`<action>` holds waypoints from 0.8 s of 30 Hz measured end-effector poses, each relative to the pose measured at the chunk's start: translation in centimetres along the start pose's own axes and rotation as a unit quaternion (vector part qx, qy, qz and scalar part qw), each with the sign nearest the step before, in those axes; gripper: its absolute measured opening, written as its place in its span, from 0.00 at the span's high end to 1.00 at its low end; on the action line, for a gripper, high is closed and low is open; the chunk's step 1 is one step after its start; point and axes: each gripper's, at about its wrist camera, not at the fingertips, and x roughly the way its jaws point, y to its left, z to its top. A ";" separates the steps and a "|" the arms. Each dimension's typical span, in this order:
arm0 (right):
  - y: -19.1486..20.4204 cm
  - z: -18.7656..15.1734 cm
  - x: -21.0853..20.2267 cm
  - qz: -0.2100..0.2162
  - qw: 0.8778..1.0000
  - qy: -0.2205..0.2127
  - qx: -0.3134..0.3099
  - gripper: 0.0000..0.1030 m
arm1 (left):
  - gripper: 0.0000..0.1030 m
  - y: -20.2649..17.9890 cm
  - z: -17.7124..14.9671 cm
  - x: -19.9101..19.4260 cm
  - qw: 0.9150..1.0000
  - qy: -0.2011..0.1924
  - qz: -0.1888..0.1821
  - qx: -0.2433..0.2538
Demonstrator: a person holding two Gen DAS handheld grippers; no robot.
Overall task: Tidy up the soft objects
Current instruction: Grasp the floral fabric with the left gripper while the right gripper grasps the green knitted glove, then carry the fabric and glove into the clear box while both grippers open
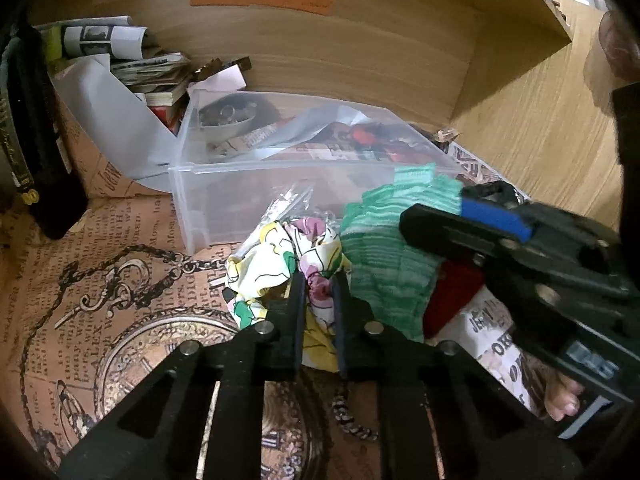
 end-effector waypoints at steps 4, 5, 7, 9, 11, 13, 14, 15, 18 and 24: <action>-0.7 -0.1 -0.2 -0.004 1.000 -0.005 0.010 0.88 | 0.91 0.3 0.0 -0.8 1.000 -0.008 0.005 -0.003; -0.9 0.0 -0.5 -0.003 1.000 -0.009 0.013 0.88 | 0.91 0.4 0.1 -1.0 1.000 -0.012 0.007 -0.005; -0.9 0.3 -0.9 -0.002 1.000 -0.018 0.015 0.88 | 0.91 0.7 0.3 -1.6 1.000 -0.019 0.010 -0.008; -0.9 0.6 -1.5 -0.001 0.999 -0.029 0.015 0.88 | 0.91 1.0 0.5 -2.1 1.000 -0.026 0.012 -0.011; -0.8 1.1 -2.1 0.001 0.999 -0.040 0.013 0.88 | 0.91 1.1 0.8 -2.8 0.999 -0.034 0.016 -0.012; -0.8 1.6 -2.8 0.002 0.999 -0.053 0.014 0.88 | 0.91 1.2 1.1 -3.3 0.999 -0.041 0.019 -0.011; -0.8 1.9 -3.1 0.001 0.998 -0.059 0.014 0.88 | 0.91 1.2 1.2 -3.6 0.999 -0.046 0.020 -0.011; -0.7 2.2 -3.4 -0.002 0.998 -0.066 0.012 0.88 | 0.91 1.3 1.4 -4.0 0.998 -0.051 0.020 -0.011; -0.9 3.2 -4.6 -0.014 0.996 -0.090 0.012 0.88 | 0.91 1.2 2.2 -5.0 0.998 -0.065 0.019 -0.009; -1.8 5.1 -6.5 -0.040 0.990 -0.135 0.013 0.88 | 0.91 1.0 4.8 -6.8 0.994 -0.105 0.024 0.002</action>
